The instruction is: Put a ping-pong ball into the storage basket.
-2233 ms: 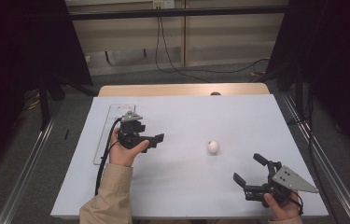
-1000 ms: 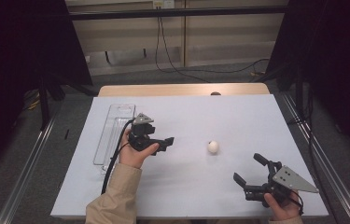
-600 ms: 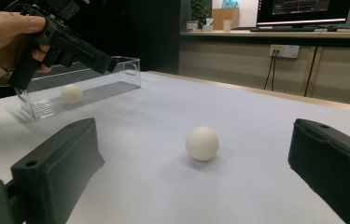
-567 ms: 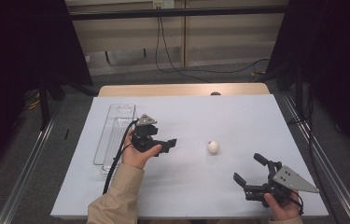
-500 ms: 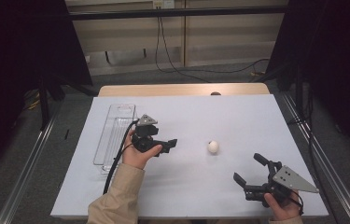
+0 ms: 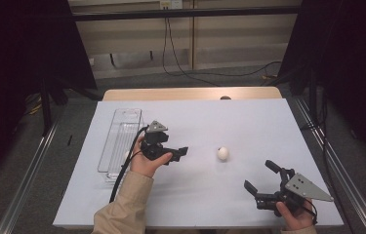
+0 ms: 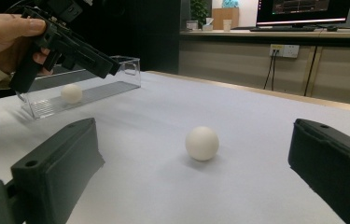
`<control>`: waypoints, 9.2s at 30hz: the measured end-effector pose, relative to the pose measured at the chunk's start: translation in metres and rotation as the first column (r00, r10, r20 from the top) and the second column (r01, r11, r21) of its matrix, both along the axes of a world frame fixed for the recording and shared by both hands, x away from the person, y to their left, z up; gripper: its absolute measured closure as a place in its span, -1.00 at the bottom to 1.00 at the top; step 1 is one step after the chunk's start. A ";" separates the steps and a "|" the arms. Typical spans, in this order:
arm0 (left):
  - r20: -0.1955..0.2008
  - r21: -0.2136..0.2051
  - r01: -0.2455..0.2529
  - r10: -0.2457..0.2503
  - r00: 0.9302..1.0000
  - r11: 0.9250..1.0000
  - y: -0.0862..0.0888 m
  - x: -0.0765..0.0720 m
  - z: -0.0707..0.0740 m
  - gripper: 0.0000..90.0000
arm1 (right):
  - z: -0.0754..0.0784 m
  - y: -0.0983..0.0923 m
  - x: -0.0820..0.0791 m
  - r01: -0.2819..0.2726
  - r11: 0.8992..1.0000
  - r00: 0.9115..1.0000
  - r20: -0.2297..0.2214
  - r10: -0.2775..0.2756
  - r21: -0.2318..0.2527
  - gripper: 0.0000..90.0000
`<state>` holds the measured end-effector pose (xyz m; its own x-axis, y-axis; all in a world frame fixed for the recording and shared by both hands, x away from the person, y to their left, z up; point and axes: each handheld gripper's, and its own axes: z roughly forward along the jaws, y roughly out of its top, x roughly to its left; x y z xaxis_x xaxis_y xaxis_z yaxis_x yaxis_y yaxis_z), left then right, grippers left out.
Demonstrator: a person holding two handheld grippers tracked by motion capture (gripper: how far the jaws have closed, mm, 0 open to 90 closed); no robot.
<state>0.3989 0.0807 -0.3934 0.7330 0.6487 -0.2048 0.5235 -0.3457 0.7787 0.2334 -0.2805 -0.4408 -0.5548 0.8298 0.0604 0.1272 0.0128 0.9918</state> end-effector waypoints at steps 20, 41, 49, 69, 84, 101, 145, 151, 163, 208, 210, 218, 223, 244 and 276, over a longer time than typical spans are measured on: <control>0.003 0.006 0.025 -0.025 1.000 1.000 -0.011 -0.003 -0.005 -0.77 | 0.000 0.000 0.000 0.000 1.000 1.000 -0.001 0.000 -0.006 -0.97; 0.016 0.006 0.042 -0.043 0.999 0.999 -0.023 -0.007 -0.010 -0.78 | 0.000 0.000 0.002 -0.004 1.000 1.000 -0.001 0.004 -0.004 -0.97; 0.018 0.016 0.065 -0.065 0.998 0.998 -0.033 -0.009 -0.015 -0.78 | 0.000 0.000 0.001 -0.004 1.000 1.000 -0.004 0.004 -0.007 -0.97; 0.045 0.021 0.068 -0.069 0.997 0.997 -0.045 -0.013 -0.018 -0.78 | 0.000 0.001 0.004 0.012 1.000 1.000 -0.015 -0.012 -0.015 -0.98; 0.051 0.026 0.086 -0.087 0.995 0.996 -0.054 -0.015 -0.021 -0.78 | 0.000 0.003 0.007 0.009 1.000 1.000 -0.015 -0.010 -0.021 -0.98; 0.063 0.028 0.109 -0.111 0.992 0.994 -0.063 -0.018 -0.022 -0.78 | -0.001 0.002 0.007 0.011 1.000 1.000 -0.017 -0.011 -0.021 -0.98; 0.074 0.043 0.160 -0.163 0.984 0.986 -0.097 -0.017 -0.032 -0.76 | -0.001 0.000 0.007 0.011 1.000 1.000 -0.012 -0.011 -0.019 -0.98; 0.065 0.050 0.159 -0.162 0.985 0.986 -0.098 -0.015 -0.034 -0.77 | 0.000 0.000 0.007 0.012 1.000 1.000 -0.009 -0.012 -0.019 -0.98; 0.067 0.055 0.176 -0.179 0.982 0.983 -0.107 -0.016 -0.035 -0.78 | 0.000 0.000 0.006 0.011 1.000 1.000 -0.010 -0.011 -0.019 -0.98; 0.052 0.076 0.183 -0.187 0.981 0.980 -0.119 -0.007 -0.042 -0.76 | 0.001 -0.003 0.006 0.020 1.000 1.000 -0.007 -0.020 -0.008 -0.98; 0.051 0.082 0.193 -0.197 0.979 0.978 -0.122 -0.007 -0.042 -0.76 | 0.001 -0.004 0.006 0.019 1.000 1.000 -0.007 -0.019 -0.010 -0.98; 0.059 0.085 0.188 -0.193 0.979 0.979 -0.126 -0.004 -0.042 -0.75 | 0.001 -0.004 0.007 0.019 1.000 1.000 -0.008 -0.019 -0.009 -0.98; 0.061 0.098 0.186 -0.192 0.979 0.978 -0.127 -0.002 -0.046 -0.71 | 0.001 -0.004 0.007 0.018 1.000 1.000 -0.007 -0.018 -0.009 -0.98; 0.049 0.119 0.183 -0.190 0.981 0.976 -0.138 0.003 -0.051 -0.48 | 0.000 -0.004 0.008 0.015 1.000 1.000 -0.006 -0.015 -0.011 -0.98; 0.030 0.163 0.176 -0.183 0.983 0.971 -0.152 0.009 -0.062 -0.09 | 0.000 -0.004 0.007 0.011 1.000 1.000 -0.008 -0.012 -0.010 -0.98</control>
